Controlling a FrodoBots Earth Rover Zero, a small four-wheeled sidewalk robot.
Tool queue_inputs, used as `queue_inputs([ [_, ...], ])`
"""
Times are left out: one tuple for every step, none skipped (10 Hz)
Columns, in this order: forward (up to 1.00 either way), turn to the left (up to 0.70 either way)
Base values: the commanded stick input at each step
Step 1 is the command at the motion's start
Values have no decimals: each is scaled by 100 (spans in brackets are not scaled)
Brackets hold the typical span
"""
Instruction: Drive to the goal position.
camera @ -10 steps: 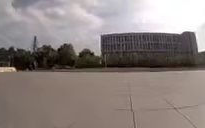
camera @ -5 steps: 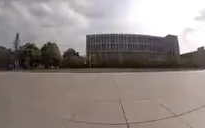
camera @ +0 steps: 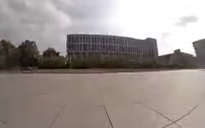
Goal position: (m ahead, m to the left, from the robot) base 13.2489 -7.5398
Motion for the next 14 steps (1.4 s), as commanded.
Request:
queue_inputs([
  [100,-37],
  [100,-37],
  [100,-38],
  [100,-39],
  [100,-38],
  [100,-22],
  [97,0],
  [86,0],
  [77,0],
  [79,0],
  [91,0],
  [100,0],
  [100,-6],
  [100,-35],
])
